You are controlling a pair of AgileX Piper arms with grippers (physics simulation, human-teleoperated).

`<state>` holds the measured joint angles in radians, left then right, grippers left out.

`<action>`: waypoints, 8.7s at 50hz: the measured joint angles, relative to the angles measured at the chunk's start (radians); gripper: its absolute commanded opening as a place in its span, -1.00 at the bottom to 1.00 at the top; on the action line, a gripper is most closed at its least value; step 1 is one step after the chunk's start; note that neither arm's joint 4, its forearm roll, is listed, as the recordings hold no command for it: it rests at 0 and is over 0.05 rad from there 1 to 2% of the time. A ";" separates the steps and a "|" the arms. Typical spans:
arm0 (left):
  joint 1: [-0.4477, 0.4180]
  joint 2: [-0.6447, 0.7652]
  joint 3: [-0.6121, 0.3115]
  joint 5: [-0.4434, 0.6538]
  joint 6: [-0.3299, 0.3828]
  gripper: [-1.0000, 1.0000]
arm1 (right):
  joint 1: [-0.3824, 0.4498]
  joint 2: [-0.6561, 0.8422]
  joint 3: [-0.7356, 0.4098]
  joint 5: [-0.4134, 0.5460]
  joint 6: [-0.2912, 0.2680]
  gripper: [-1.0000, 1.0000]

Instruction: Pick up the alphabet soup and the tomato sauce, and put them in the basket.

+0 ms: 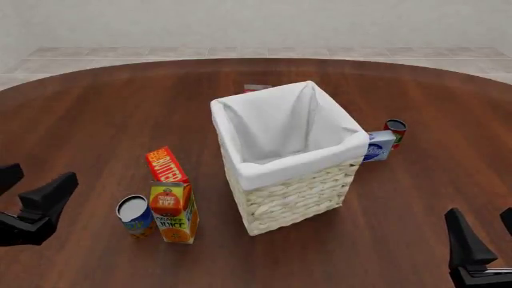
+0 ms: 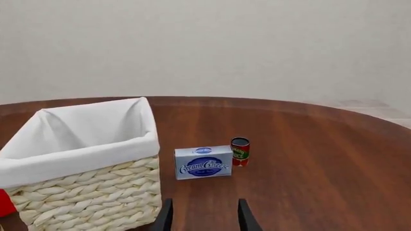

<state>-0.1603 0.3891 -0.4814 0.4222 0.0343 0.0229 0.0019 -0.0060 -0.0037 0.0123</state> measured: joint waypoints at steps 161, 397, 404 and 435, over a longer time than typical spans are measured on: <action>0.004 0.807 0.260 -0.661 0.121 1.00 | 0.012 0.003 0.002 0.009 0.012 1.00; -0.341 0.790 -0.659 -0.041 0.249 -1.00 | 0.017 0.001 0.003 0.011 0.027 1.00; -0.377 0.831 -0.701 -0.039 0.250 -1.00 | 0.016 0.004 0.003 0.008 0.027 1.00; -0.511 1.000 -0.854 -0.033 0.256 -1.00 | 0.013 0.041 0.004 -0.029 0.030 1.00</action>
<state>-0.6710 1.3892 -1.3356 0.3895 0.2902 0.0354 0.0428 -0.0025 -0.0323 0.0424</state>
